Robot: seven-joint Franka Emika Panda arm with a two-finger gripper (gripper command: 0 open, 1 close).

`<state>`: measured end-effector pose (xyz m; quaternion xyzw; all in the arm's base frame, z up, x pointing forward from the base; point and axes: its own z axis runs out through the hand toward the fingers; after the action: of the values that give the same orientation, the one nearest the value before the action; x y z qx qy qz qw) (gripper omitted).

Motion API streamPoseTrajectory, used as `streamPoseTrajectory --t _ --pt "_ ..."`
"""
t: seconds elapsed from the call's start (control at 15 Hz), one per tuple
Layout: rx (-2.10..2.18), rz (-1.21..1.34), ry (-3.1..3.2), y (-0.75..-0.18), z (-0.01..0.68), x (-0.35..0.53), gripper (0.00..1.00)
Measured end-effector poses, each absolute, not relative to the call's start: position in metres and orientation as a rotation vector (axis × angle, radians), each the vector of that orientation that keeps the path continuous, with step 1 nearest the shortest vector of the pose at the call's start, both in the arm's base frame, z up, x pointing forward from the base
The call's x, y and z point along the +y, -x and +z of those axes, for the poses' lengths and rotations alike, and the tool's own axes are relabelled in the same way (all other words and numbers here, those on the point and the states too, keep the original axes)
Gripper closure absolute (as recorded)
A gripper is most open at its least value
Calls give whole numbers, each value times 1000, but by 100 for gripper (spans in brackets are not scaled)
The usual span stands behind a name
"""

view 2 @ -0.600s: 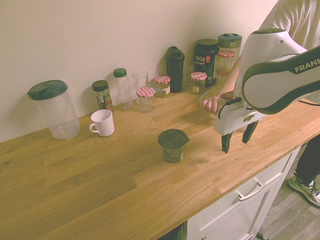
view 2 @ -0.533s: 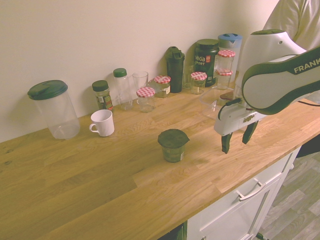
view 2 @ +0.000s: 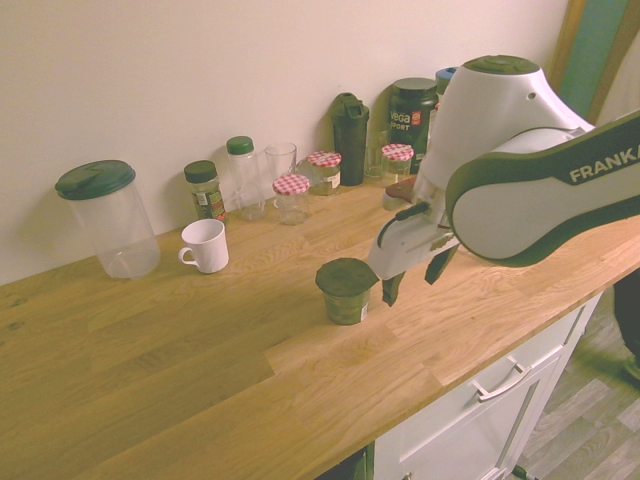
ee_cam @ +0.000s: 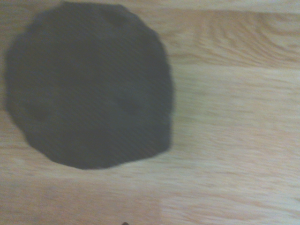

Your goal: Put the cereal into the container

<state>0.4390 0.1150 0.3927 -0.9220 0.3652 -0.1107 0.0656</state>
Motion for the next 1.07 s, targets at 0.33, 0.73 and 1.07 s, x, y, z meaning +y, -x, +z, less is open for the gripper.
streamPoseTrajectory --t 0.33,0.73,1.07 --pt "1020 -373 2738 -445 366 156 0" --pt "934 -539 2752 -450 351 172 0" --pt "912 -649 2746 -451 340 175 0"
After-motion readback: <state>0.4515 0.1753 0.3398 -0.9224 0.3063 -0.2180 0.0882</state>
